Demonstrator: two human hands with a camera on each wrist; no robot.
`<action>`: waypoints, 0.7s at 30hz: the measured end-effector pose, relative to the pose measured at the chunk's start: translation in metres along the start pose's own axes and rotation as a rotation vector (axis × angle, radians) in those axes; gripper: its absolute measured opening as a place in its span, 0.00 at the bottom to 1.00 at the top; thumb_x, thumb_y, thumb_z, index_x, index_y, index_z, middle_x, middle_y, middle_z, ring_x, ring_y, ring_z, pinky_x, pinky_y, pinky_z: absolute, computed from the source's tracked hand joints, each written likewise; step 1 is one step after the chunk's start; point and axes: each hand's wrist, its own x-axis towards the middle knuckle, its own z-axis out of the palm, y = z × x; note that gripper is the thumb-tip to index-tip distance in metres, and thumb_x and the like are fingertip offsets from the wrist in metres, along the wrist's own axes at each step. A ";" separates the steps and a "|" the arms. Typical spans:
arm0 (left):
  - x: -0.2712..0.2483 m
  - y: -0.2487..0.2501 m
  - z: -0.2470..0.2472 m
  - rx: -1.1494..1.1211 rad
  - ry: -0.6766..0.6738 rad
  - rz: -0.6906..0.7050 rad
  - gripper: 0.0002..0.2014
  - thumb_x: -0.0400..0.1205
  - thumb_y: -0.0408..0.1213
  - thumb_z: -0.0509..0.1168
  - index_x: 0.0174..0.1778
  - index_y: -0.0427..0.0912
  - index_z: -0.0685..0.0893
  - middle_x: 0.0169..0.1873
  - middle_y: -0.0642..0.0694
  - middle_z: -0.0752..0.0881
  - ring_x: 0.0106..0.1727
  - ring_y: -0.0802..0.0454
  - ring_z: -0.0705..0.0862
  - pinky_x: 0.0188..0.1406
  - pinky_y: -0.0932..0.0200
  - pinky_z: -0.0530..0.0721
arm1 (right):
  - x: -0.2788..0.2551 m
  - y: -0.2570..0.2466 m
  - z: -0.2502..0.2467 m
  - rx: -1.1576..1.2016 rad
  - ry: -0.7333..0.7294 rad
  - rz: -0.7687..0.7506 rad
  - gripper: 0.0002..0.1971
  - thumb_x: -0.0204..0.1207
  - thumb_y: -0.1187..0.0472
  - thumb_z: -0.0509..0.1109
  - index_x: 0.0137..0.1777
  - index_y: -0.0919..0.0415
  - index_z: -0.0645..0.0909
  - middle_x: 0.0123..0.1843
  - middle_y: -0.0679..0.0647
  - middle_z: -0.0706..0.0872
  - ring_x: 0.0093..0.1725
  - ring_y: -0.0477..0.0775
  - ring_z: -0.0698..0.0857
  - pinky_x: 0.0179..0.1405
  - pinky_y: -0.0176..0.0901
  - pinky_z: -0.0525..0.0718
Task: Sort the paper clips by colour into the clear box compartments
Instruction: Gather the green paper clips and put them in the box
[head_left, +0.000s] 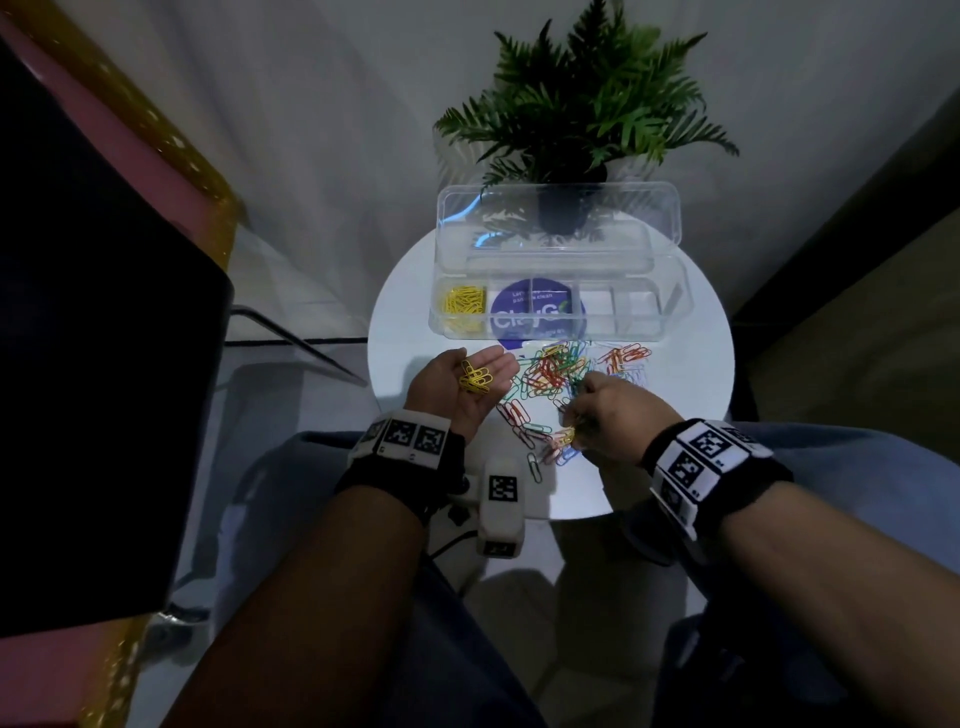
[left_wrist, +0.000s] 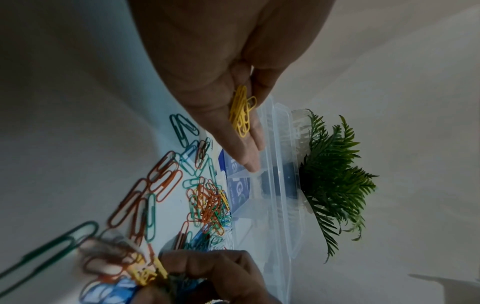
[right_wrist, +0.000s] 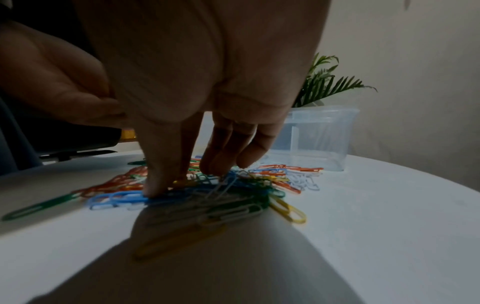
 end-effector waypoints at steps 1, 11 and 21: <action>0.001 0.000 -0.001 0.009 0.004 0.000 0.23 0.88 0.39 0.45 0.72 0.27 0.71 0.73 0.33 0.73 0.75 0.41 0.72 0.29 0.62 0.87 | 0.002 -0.001 0.000 0.017 0.015 0.018 0.13 0.70 0.59 0.75 0.55 0.57 0.85 0.58 0.55 0.77 0.59 0.56 0.79 0.56 0.43 0.78; 0.005 -0.002 -0.002 0.031 -0.001 0.003 0.22 0.88 0.40 0.45 0.63 0.28 0.78 0.72 0.33 0.75 0.74 0.42 0.74 0.31 0.63 0.87 | 0.013 -0.003 -0.005 0.247 0.091 0.070 0.07 0.73 0.62 0.73 0.46 0.65 0.85 0.49 0.57 0.82 0.51 0.56 0.82 0.52 0.42 0.78; 0.003 -0.001 -0.002 0.064 -0.002 0.004 0.20 0.87 0.39 0.46 0.48 0.32 0.81 0.70 0.34 0.76 0.73 0.42 0.75 0.33 0.63 0.86 | 0.010 -0.008 -0.024 0.738 0.180 0.137 0.03 0.71 0.69 0.75 0.44 0.67 0.86 0.30 0.49 0.82 0.25 0.30 0.77 0.31 0.17 0.74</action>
